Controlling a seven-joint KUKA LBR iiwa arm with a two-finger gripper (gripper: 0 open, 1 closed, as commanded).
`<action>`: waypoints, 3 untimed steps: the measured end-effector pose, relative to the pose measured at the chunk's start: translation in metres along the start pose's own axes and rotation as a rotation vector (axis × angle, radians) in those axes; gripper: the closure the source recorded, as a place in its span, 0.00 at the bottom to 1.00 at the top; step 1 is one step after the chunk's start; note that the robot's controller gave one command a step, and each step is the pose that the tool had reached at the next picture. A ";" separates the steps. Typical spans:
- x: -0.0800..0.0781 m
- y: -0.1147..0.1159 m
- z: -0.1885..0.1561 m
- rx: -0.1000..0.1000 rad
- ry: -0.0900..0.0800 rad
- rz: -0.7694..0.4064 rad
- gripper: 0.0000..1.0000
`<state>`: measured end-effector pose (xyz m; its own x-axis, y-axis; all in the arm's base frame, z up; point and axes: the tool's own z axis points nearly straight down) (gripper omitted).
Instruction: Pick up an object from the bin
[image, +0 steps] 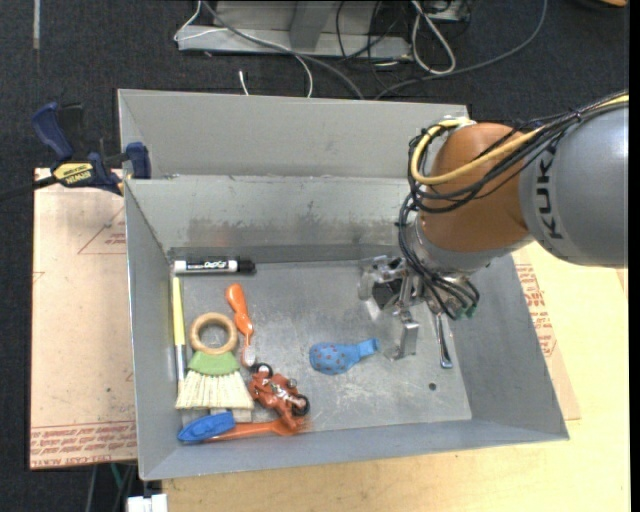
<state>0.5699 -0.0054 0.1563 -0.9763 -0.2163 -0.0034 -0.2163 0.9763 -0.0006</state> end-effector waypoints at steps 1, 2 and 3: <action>-0.003 0.012 0.005 -0.006 0.007 -0.121 0.00; -0.003 0.013 -0.025 -0.004 0.002 -0.121 0.00; -0.032 0.047 0.020 -0.001 -0.008 -0.293 0.00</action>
Offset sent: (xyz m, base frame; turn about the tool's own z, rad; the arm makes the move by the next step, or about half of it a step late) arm -0.0014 0.0163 0.0465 -0.2860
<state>0.5913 0.0472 0.1362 -0.8722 -0.4890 -0.0110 -0.4890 0.8723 -0.0018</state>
